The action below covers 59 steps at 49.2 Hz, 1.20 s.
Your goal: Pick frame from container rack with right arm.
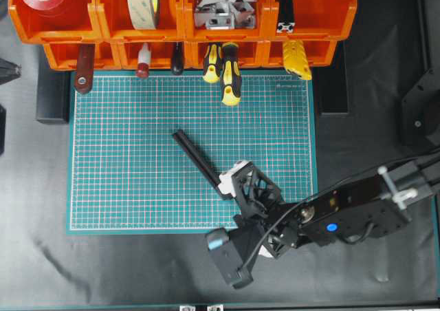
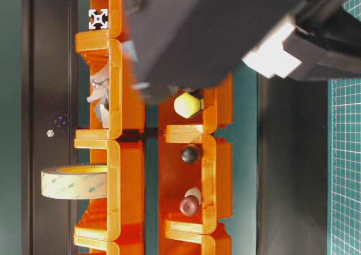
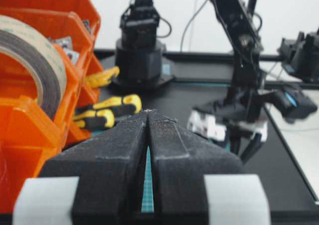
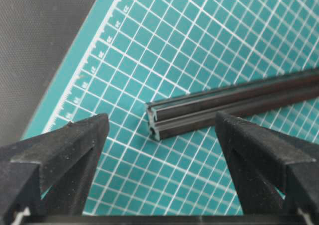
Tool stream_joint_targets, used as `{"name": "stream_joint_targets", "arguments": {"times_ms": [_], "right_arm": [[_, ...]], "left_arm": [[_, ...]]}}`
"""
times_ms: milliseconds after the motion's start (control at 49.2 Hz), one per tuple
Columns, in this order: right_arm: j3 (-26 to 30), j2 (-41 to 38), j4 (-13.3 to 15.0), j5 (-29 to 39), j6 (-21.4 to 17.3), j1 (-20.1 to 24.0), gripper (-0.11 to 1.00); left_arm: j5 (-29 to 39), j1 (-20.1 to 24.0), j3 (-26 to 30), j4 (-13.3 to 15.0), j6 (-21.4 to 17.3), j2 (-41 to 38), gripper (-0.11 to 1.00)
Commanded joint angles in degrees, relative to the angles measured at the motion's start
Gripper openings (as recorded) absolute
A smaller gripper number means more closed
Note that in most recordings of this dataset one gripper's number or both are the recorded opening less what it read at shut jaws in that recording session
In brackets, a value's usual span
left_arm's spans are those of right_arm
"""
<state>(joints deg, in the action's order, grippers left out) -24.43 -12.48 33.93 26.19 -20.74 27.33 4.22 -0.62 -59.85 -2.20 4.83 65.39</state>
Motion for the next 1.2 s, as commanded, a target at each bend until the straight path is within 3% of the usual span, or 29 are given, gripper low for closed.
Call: {"name": "stream_joint_targets", "arguments": {"times_ms": [0,183,447,732,1179], "right_arm": [[-0.1,5.7,-1.1,-0.8,-4.2,-1.8,0.83],[-4.0,15.8,-1.1,-4.3,-13.4,-4.6,0.83],[-12.9,31.8,-1.1,-11.4,-19.9,-7.5,0.83],[-21.0,45.4,-1.1,-19.0,-21.7,-10.5,0.83],[-28.0,62.8,-1.2,-14.8,-21.8,-12.9,0.83]], "left_arm": [[0.4,0.0,1.4,-0.2,0.2,0.0,0.0],[0.5,-0.1,1.6,-0.2,0.2,0.4,0.0],[0.4,-0.1,1.6,-0.2,0.2,0.4,0.0],[-1.7,-0.1,1.6,-0.2,0.2,0.4,0.0],[-1.5,-0.1,1.6,-0.2,0.1,0.4,0.0]]}}
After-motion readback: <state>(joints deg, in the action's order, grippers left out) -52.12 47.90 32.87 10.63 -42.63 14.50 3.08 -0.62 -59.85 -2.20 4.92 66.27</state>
